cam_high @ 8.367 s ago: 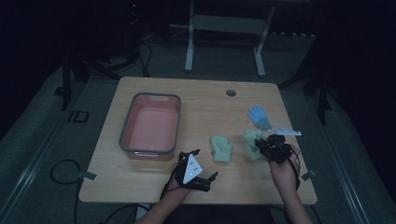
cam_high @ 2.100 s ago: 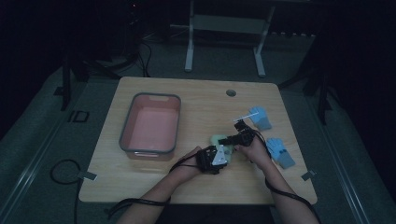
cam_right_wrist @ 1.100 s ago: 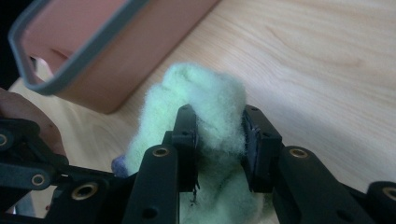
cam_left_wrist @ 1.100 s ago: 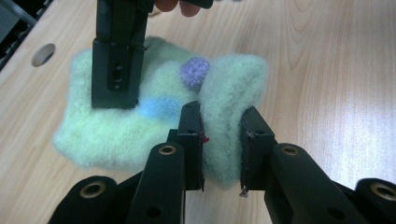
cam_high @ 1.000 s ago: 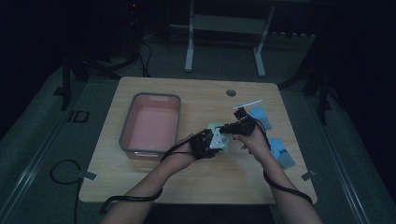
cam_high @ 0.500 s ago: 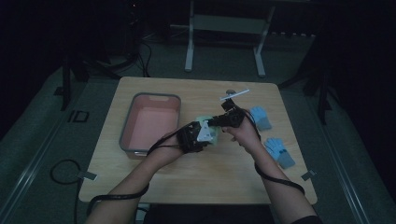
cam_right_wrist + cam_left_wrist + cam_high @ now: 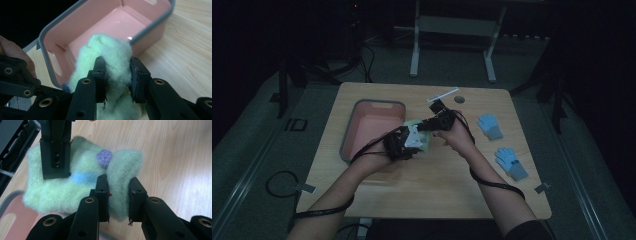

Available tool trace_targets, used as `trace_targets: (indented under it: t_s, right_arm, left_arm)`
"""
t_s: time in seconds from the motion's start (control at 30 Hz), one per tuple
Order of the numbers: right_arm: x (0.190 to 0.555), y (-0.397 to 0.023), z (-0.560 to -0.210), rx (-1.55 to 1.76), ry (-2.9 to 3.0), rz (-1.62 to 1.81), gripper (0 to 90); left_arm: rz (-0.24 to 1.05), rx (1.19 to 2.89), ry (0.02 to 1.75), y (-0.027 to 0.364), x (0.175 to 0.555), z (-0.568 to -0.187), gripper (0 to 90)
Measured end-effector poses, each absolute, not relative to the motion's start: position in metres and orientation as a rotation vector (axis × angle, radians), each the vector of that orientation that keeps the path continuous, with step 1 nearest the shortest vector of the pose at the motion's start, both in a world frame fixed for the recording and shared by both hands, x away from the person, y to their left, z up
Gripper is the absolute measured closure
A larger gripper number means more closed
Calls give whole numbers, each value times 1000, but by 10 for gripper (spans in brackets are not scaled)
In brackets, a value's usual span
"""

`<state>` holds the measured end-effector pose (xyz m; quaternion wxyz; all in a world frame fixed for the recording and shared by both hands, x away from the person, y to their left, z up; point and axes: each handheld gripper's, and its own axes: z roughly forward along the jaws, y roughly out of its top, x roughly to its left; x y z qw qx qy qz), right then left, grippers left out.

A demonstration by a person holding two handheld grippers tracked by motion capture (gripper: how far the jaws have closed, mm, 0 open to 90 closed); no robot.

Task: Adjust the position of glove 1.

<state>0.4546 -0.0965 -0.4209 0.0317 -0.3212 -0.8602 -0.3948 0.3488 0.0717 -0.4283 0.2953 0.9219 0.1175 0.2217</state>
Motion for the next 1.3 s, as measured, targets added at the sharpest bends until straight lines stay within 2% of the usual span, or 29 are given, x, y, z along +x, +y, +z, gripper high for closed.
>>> trace_targets:
  t_s: [0.5,0.77,0.93,1.07,1.23,1.3]
  right_arm:
    - [463,-27,-422,-890,-2623,-1223,700]
    - [473,10,-438,-865,-2590,-1217,700]
    - [484,26,-450,-872,-2620,-1180,697]
    - [489,32,-462,-923,-2660,-1114,604]
    - [489,18,-468,-955,-2694,-1093,507]
    - [489,10,-466,-960,-2676,-1104,496]
  left_arm:
    - [584,2519,385,132,351,-423,744]
    - [585,2563,417,164,358,-434,745]
    - [555,2614,421,169,374,-448,743]
    - [441,2674,469,167,393,-463,739]
    - [406,2753,510,159,405,-481,726]
    - [384,2767,513,157,408,-484,716]
